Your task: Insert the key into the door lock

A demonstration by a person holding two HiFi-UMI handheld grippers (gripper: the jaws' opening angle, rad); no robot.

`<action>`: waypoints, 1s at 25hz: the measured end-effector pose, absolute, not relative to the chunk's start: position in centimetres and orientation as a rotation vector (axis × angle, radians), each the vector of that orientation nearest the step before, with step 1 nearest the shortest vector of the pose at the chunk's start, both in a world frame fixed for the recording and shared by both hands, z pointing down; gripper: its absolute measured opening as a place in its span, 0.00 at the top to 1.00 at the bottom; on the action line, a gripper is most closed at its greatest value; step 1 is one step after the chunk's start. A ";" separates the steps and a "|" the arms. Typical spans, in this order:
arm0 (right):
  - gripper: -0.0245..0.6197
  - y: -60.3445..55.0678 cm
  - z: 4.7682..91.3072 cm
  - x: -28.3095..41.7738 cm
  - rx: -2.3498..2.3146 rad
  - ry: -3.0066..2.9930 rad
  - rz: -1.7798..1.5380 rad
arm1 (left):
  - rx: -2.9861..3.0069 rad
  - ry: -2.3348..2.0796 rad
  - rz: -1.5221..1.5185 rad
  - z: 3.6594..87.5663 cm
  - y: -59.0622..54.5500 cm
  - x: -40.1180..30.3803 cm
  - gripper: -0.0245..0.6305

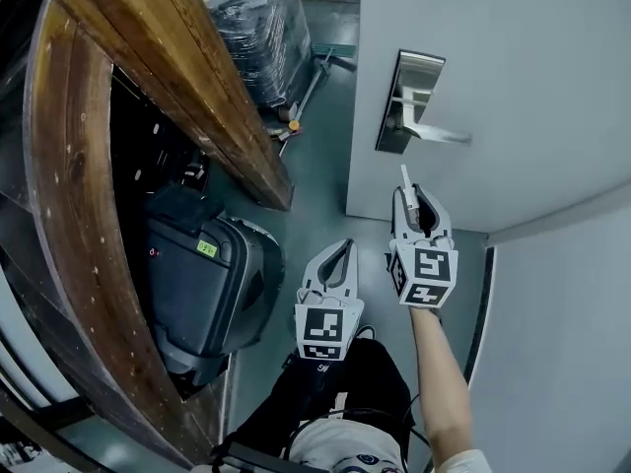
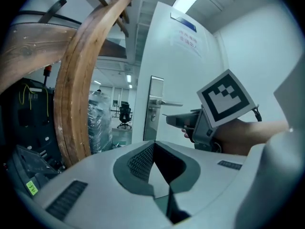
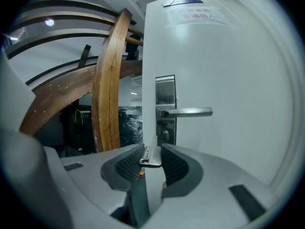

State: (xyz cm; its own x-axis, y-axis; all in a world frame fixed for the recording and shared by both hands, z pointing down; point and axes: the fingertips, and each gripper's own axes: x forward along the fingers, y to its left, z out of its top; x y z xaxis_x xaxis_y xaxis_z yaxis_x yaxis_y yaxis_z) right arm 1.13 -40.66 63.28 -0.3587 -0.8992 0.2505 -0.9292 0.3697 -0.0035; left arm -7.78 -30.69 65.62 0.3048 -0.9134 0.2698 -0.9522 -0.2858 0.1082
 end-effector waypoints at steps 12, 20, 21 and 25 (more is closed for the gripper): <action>0.78 -48.0 65.2 0.8 1.686 -2.396 0.188 | 2.317 -1.717 0.222 68.7 -32.8 -8.3 0.96; 0.78 -49.6 65.9 1.1 1.695 -2.382 0.221 | 2.296 -1.734 0.220 69.2 -33.6 -9.1 0.96; 0.78 -49.7 65.9 1.1 1.694 -2.383 0.225 | 2.295 -1.733 0.218 69.2 -33.7 -9.0 0.96; 0.78 -50.0 65.8 1.0 1.734 -2.372 0.258 | 2.290 -1.735 0.214 69.2 -33.7 -8.9 0.96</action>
State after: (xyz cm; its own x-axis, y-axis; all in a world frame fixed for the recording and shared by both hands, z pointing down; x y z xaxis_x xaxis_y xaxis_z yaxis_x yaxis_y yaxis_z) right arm 0.96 -49.98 65.82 -0.2968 -0.9201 0.2557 -0.9535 0.3001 -0.0271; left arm -8.94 -33.72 69.21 0.2764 -0.9220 0.2711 -0.9602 -0.2535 0.1170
